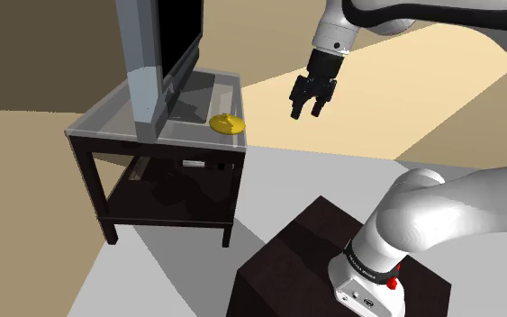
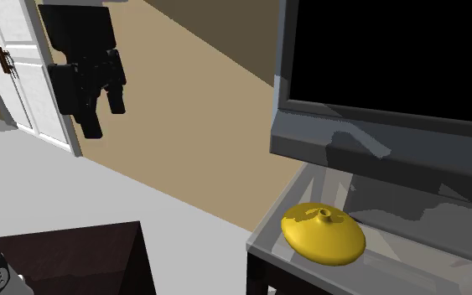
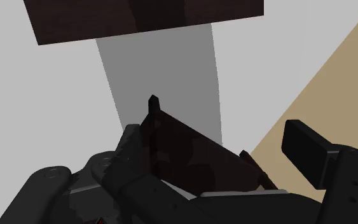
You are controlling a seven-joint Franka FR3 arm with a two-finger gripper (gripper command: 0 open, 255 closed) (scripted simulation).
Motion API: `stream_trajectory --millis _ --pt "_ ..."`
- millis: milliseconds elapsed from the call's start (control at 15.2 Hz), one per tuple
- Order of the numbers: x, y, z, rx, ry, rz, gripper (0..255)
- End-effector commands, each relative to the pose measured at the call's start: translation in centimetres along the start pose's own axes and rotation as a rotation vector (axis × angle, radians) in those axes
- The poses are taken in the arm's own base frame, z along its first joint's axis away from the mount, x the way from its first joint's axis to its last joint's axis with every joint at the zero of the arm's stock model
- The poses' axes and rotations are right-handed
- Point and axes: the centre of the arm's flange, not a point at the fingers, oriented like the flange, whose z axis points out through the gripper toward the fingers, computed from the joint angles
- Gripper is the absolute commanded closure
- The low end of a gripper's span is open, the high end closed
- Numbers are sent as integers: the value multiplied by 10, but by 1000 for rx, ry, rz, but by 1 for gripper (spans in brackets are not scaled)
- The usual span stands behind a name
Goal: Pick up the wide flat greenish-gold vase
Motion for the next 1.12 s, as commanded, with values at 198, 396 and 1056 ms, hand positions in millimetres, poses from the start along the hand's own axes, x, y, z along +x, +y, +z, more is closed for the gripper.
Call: stream_trajectory --millis 198,396,1056 --pt "36 3 13 -4 7 5 0" --pt "72 5 26 -8 15 10 0" --pt "194 16 66 -21 39 26 0"
